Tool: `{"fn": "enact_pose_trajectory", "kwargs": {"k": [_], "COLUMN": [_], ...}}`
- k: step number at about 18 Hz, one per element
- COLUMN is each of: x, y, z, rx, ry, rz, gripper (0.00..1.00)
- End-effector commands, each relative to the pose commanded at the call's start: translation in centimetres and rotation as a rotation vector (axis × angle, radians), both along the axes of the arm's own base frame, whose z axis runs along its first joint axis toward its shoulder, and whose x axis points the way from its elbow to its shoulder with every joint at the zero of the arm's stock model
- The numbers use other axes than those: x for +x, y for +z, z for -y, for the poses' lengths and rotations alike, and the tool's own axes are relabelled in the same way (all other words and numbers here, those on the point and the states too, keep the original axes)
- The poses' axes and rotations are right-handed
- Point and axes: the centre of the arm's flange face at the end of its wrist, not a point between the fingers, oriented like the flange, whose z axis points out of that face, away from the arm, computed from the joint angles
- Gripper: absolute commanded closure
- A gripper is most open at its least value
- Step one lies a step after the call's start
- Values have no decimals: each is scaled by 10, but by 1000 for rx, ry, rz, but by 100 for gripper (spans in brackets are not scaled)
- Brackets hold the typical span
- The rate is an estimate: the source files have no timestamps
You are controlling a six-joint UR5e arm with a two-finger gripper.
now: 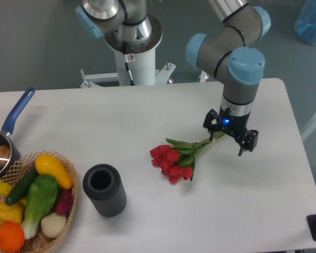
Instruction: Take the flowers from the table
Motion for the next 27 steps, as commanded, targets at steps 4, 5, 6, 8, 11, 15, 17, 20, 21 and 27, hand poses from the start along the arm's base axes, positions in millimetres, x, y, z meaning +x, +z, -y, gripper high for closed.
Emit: {"fn": "enact_pose_trajectory", "kwargs": {"k": [4, 5, 6, 8, 11, 15, 17, 20, 21, 27], "x": [33, 36, 37, 49, 52, 54, 56, 53, 51, 43], "y": [-15, -16, -17, -19, -26, -45, -52, -54, -56, -54], "z": [-10, -13, -14, -27, -31, -34, -33, -33, -33, -31], "rx": [-20, -21, -21, -21, -27, -47, -54, -49, -49, -44], "ry": [-62, -68, -65, -88, -96, -73, -68, -64, -62, -51], "rz": [51, 52, 57, 61, 72, 102, 115, 112, 114, 109], "gripper": [0, 0, 0, 0, 0, 0, 0, 0, 12, 93]}}
